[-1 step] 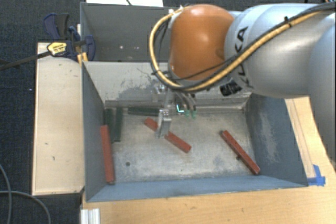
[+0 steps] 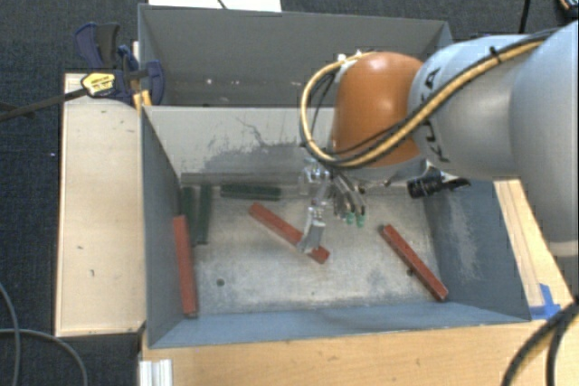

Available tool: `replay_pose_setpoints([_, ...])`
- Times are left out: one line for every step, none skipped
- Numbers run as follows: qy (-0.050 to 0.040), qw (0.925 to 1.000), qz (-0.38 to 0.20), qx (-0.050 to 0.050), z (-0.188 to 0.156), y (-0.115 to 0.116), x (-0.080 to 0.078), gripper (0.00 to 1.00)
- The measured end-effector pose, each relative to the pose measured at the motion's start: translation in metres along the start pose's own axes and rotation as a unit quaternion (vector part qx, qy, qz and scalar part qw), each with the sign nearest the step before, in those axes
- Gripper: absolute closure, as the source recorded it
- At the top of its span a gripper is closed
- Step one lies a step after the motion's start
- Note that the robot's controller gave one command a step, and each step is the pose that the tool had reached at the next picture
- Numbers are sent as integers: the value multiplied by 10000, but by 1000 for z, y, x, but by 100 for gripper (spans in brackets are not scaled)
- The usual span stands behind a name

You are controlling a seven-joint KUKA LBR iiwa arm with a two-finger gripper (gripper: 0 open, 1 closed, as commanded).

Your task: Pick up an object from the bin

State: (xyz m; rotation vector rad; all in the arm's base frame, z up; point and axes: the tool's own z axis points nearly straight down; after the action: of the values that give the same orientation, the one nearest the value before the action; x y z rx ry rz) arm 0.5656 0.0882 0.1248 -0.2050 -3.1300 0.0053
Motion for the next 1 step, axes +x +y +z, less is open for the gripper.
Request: replay_pose_setpoints([-4, 9993, 366, -18, 57, 11, -10, 0])
